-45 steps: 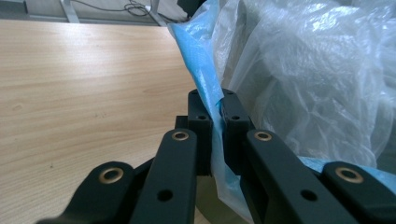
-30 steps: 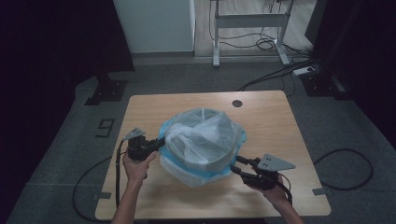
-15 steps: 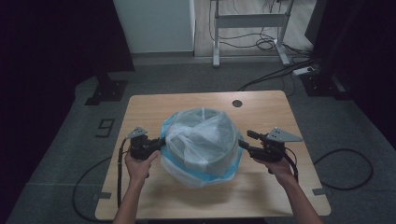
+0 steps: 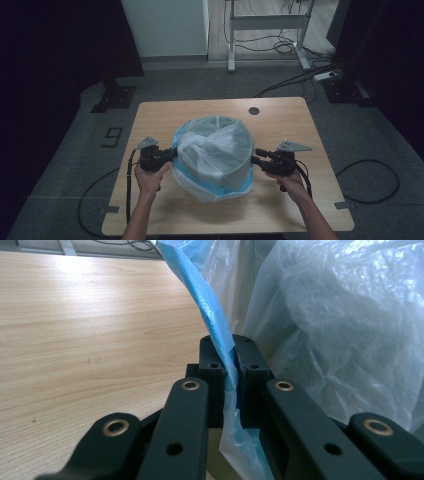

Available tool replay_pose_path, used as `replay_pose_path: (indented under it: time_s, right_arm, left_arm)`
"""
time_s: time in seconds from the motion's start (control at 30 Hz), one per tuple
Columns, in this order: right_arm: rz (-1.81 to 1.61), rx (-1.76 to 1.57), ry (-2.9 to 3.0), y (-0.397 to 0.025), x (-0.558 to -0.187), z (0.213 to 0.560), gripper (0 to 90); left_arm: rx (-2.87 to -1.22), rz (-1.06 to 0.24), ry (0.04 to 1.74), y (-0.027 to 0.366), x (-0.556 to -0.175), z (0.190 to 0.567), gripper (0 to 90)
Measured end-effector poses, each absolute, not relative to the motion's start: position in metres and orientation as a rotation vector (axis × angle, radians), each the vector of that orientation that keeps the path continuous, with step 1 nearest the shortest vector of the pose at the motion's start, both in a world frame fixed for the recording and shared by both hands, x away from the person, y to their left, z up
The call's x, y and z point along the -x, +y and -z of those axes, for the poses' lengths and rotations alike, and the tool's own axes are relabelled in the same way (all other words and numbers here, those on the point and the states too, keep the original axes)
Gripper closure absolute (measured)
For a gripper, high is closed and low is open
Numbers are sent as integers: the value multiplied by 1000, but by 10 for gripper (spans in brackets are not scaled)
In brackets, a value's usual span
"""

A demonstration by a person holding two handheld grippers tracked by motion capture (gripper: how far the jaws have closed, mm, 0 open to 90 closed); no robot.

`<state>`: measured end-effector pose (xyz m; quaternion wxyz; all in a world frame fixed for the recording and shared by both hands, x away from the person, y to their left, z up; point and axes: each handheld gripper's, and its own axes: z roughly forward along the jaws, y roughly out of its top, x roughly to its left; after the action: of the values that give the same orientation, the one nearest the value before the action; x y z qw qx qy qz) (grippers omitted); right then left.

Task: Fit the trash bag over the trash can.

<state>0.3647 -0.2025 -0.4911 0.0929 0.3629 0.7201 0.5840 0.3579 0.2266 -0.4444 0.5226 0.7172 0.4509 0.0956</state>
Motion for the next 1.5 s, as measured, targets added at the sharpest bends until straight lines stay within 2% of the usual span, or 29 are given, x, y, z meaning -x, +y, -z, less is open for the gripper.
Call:
replay_pose_path:
  time_s: [0.17, 0.27, 0.47, 0.57, 0.9, 1.5]
  right_arm:
    - [-1683, -1077, 2141, -198, -363, 490, 826]
    - [-1636, -1069, 2135, -196, -361, 488, 889]
    - [-1504, -1070, 2088, -192, -356, 485, 895]
    - [-1380, -1144, 2100, -191, -360, 493, 896]
    - [-1287, -1214, 2184, -180, -362, 520, 895]
    - [-1178, -1310, 2257, -173, -371, 538, 894]
  left_arm:
    - [-1714, -232, 1080, 227, -357, 444, 837]
    - [-1712, -237, 1081, 227, -357, 445, 838]
    - [-1708, -260, 1096, 228, -357, 445, 845]
    - [-1710, -250, 1115, 229, -358, 447, 849]
    - [-1790, -241, 1158, 227, -360, 456, 860]
    - [-1913, -123, 1255, 212, -384, 487, 884]
